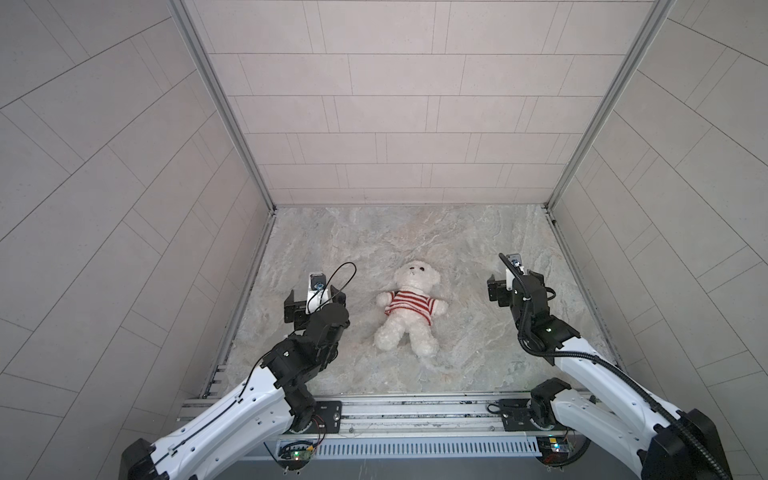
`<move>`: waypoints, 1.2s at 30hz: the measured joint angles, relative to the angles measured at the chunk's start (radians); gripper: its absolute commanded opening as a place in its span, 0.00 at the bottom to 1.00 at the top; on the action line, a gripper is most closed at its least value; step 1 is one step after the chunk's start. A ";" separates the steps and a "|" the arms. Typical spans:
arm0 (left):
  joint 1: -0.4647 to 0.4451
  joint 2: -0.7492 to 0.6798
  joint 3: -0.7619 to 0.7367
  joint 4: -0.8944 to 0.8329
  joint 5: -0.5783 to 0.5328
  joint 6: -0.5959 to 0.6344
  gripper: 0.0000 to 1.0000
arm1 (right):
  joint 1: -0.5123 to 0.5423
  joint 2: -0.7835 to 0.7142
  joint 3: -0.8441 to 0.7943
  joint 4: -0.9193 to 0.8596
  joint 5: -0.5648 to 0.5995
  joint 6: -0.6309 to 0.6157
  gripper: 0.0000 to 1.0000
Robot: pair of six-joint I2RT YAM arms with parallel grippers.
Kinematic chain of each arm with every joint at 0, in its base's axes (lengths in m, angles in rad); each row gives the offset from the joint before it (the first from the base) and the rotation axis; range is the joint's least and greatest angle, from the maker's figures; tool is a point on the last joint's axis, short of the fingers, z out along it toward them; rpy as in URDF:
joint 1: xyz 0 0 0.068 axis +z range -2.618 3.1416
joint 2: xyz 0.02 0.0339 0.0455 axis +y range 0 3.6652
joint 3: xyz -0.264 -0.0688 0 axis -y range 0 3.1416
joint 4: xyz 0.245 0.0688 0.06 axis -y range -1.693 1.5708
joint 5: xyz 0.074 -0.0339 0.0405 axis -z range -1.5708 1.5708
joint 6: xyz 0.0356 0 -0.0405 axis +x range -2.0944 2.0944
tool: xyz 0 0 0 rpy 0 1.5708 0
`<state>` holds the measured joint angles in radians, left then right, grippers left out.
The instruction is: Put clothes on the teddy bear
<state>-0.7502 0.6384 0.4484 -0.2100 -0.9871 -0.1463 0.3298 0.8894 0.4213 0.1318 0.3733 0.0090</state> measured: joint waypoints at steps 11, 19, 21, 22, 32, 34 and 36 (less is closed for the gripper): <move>0.274 0.076 -0.212 0.382 0.233 0.162 1.00 | -0.135 0.062 -0.146 0.223 -0.058 -0.008 0.98; 0.438 0.235 -0.249 0.581 0.389 0.157 1.00 | -0.137 0.181 -0.184 0.351 -0.051 -0.010 0.98; 0.461 0.269 -0.256 0.624 0.414 0.154 1.00 | -0.137 0.206 -0.184 0.382 -0.051 -0.012 0.98; 0.475 0.286 -0.257 0.647 0.427 0.154 1.00 | -0.137 0.218 -0.184 0.397 -0.050 -0.013 0.98; 0.552 0.480 -0.238 0.864 0.518 0.150 1.00 | -0.143 0.373 -0.184 0.614 -0.028 -0.028 0.99; 0.555 0.518 -0.224 0.902 0.536 0.151 1.00 | -0.149 0.413 -0.184 0.665 -0.029 -0.034 0.99; 0.558 0.554 -0.209 0.936 0.555 0.151 1.00 | -0.157 0.458 -0.182 0.721 -0.033 -0.037 1.00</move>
<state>-0.1917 1.1923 0.2394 0.7261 -0.4316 0.0044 0.1730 1.3472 0.2390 0.8532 0.3401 -0.0277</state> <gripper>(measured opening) 0.999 0.993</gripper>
